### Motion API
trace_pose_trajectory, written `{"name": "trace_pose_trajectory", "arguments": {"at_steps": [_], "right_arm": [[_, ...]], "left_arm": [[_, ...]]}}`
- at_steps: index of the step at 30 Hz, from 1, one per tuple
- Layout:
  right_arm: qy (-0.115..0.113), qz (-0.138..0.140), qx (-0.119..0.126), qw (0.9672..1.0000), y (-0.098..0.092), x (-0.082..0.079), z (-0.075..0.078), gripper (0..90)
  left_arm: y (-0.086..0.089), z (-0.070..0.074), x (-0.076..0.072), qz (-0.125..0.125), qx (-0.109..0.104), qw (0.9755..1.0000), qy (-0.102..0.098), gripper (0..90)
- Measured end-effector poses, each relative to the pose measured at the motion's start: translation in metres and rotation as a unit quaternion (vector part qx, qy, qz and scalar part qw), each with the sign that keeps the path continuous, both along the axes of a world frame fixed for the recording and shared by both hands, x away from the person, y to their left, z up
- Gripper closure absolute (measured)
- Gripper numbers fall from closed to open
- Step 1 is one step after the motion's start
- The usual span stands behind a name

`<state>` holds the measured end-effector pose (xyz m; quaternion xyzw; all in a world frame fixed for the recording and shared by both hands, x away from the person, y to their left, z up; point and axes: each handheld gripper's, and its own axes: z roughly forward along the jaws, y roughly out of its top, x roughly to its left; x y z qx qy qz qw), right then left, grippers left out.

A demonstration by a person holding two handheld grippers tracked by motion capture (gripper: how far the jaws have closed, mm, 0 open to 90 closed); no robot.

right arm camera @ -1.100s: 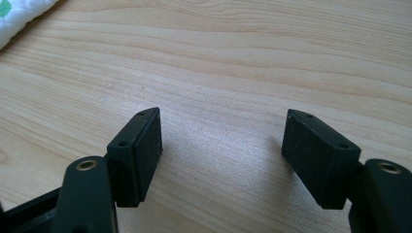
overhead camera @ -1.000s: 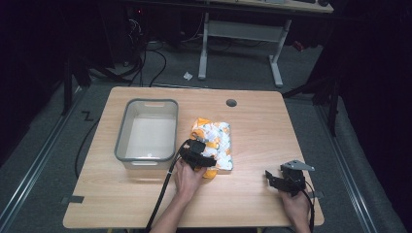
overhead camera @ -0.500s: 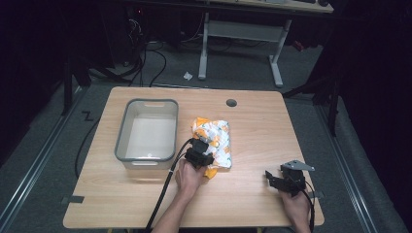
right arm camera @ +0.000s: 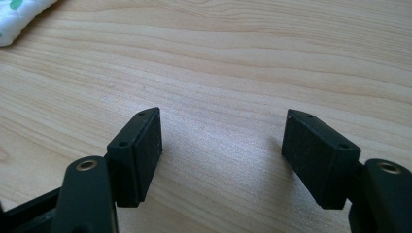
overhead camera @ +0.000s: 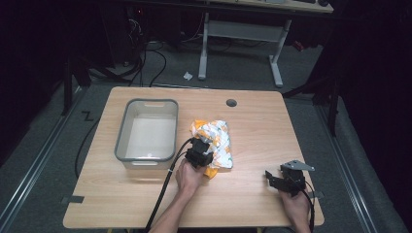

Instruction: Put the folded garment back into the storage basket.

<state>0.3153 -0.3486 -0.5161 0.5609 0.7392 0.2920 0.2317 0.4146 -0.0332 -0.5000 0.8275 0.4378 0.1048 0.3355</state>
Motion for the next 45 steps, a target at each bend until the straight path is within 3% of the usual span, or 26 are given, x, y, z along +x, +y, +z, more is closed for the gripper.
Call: {"name": "trace_pose_trajectory", "arguments": {"at_steps": [10, 21, 29, 34, 45], "right_arm": [[0.0, -0.001, 0.0, 1.0, 0.0, 0.0, 0.0, 31.3], [0.0, 0.0, 0.0, 1.0, 0.0, 0.0, 0.0, 31.3], [0.0, 0.0, 0.0, 1.0, 0.0, 0.0, 0.0, 31.3], [0.0, -0.001, 0.0, 1.0, 0.0, 0.0, 0.0, 31.2], [0.0, -0.001, 0.0, 1.0, 0.0, 0.0, 0.0, 31.3]], "left_arm": [[0.005, 0.013, -0.005, -0.015, -0.009, 0.9997, -0.019, 72.0], [0.02, 0.031, -0.011, -0.03, -0.03, 0.9989, -0.022, 72.4], [0.028, 0.051, -0.016, -0.049, -0.048, 0.9972, -0.029, 72.6], [0.034, 0.061, -0.016, -0.058, -0.044, 0.9967, -0.036, 72.6], [0.05, 0.078, -0.017, -0.065, -0.059, 0.9949, -0.05, 72.6]]}}
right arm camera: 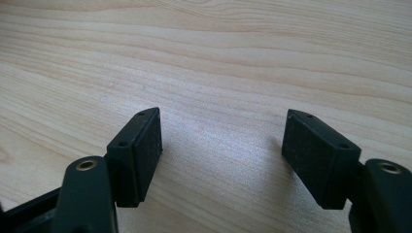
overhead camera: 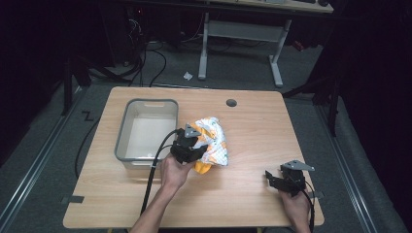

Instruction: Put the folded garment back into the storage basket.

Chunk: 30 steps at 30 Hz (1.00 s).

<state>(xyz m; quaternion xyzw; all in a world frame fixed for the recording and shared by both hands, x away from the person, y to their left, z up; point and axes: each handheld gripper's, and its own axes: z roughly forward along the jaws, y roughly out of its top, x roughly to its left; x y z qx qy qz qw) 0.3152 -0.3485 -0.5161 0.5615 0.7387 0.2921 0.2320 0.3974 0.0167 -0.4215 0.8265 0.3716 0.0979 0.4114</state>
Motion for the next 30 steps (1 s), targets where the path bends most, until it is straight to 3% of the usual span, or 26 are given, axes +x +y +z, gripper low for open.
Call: {"name": "trace_pose_trajectory", "arguments": {"at_steps": [13, 30], "right_arm": [[0.0, 0.0, 0.0, 1.0, 0.0, 0.0, 0.0, 31.2], [0.0, 0.0, 0.001, 1.0, 0.0, 0.0, 0.0, 31.2]], "left_arm": [[0.011, 0.021, 0.0, -0.016, -0.018, 0.9995, -0.02, 72.5], [0.036, 0.039, 0.003, -0.005, -0.035, 0.9989, -0.031, 72.6]]}}
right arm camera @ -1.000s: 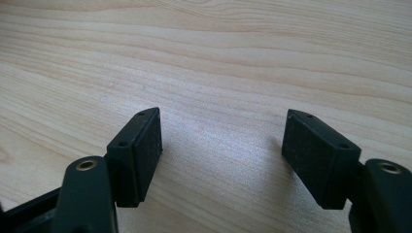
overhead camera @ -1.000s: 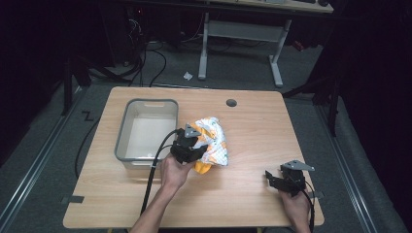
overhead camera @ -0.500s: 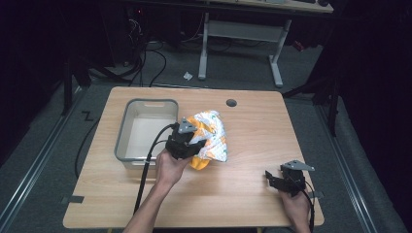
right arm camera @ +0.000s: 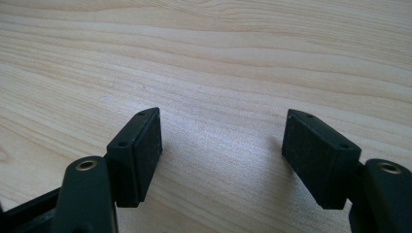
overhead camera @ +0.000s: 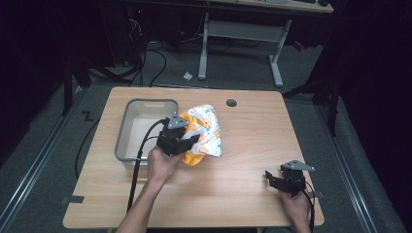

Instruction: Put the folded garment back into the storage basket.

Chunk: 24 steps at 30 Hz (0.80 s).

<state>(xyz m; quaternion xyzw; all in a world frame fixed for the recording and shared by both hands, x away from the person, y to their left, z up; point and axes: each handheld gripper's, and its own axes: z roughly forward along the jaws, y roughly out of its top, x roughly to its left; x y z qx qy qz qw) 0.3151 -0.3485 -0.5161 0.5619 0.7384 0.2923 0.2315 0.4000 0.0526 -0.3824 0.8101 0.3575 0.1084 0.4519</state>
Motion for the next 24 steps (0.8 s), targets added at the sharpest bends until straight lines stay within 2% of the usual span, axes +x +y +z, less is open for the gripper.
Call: {"name": "trace_pose_trajectory", "arguments": {"at_steps": [7, 15, 24], "right_arm": [[0.0, 0.0, 0.0, 1.0, 0.0, 0.0, 0.0, 31.2], [0.0, 0.0, 0.0, 1.0, 0.0, 0.0, 0.0, 31.2], [0.0, 0.0, 0.0, 1.0, 0.0, 0.0, 0.0, 31.1]], "left_arm": [[0.014, 0.006, 0.001, 0.004, -0.014, 0.9999, -0.003, 72.5], [0.029, 0.015, 0.001, 0.008, -0.005, 0.9998, -0.016, 72.5], [0.045, 0.02, 0.001, 0.017, -0.018, 0.9995, -0.019, 72.5]]}}
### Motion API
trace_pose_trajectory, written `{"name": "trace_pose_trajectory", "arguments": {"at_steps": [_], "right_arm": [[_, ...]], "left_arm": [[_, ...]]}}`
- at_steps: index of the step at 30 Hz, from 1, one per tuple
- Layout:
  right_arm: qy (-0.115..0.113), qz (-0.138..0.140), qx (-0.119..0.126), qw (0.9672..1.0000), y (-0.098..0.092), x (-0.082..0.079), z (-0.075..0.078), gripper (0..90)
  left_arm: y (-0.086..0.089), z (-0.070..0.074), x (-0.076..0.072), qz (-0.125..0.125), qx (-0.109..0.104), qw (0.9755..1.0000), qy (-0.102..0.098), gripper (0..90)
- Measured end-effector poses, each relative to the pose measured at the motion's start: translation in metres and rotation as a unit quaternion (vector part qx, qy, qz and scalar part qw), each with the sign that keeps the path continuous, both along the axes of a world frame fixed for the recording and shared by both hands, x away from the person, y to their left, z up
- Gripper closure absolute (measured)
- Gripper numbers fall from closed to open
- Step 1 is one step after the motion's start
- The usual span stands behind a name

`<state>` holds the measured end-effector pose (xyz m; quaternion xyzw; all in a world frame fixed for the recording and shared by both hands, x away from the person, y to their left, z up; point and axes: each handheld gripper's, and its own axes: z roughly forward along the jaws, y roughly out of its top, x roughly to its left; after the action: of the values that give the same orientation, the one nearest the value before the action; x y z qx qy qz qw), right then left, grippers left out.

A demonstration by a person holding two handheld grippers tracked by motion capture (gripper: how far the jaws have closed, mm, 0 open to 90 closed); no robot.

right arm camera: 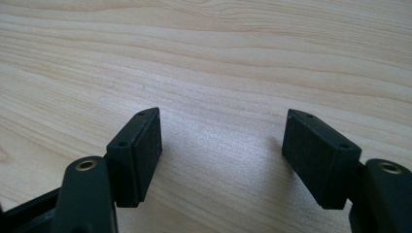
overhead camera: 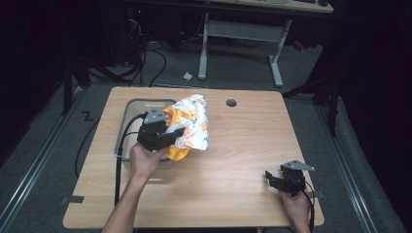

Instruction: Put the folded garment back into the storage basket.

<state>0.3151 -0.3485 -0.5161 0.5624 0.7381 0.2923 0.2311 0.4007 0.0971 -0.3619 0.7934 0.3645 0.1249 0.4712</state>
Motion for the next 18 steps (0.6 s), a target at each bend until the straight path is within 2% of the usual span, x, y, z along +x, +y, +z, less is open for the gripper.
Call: {"name": "trace_pose_trajectory", "arguments": {"at_steps": [6, 11, 18], "right_arm": [[0.0, 0.0, 0.0, 1.0, 0.0, 0.0, 0.0, 31.1], [0.0, 0.0, 0.0, 1.0, 0.0, 0.0, 0.0, 31.1], [0.0, 0.0, 0.0, 1.0, 0.0, 0.0, 0.0, 31.1]], "left_arm": [[0.01, 0.004, 0.001, 0.006, -0.01, 0.9999, 0.001, 72.5], [0.018, 0.009, 0.002, 0.011, -0.006, 0.9999, -0.002, 72.5], [0.034, 0.006, 0.002, 0.025, 0.003, 0.9997, 0.001, 72.5]]}}
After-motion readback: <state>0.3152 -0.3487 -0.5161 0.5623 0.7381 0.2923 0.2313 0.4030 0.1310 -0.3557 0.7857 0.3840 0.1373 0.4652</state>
